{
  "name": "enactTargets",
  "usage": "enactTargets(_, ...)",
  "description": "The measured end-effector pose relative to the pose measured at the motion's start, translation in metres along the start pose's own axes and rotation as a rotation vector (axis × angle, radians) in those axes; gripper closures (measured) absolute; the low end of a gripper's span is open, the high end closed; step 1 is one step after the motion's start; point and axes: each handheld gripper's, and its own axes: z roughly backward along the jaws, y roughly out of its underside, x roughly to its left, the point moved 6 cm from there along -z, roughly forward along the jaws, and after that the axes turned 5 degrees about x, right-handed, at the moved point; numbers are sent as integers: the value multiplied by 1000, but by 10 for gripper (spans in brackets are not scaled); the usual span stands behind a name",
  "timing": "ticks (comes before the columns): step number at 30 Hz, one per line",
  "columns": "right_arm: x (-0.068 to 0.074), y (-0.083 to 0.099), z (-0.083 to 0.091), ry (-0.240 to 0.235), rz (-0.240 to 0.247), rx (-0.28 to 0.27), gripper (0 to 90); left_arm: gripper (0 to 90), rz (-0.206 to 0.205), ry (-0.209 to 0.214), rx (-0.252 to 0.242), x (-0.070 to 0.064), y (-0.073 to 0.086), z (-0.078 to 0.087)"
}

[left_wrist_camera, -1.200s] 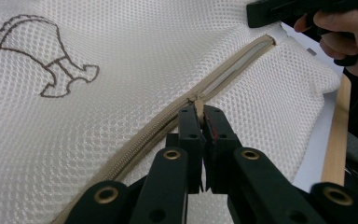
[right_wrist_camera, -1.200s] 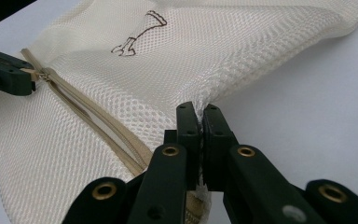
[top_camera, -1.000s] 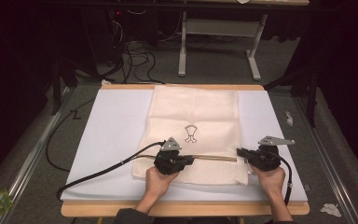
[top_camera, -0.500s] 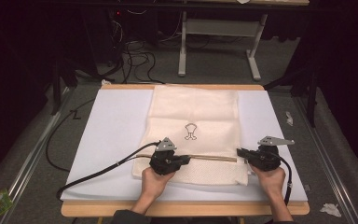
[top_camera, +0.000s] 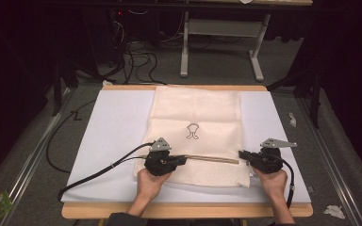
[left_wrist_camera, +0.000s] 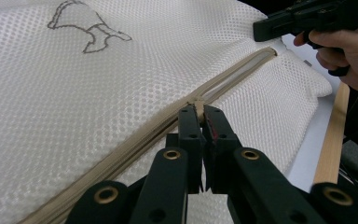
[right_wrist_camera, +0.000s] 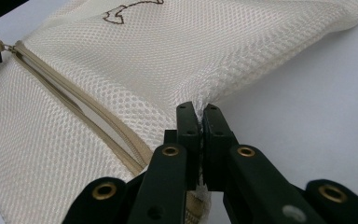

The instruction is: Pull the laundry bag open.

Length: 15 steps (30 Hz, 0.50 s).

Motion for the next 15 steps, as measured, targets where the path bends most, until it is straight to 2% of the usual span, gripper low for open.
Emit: enactTargets(15,-1,1,0,2,-8,2,886,872,29,-5,-26,8,6,11)
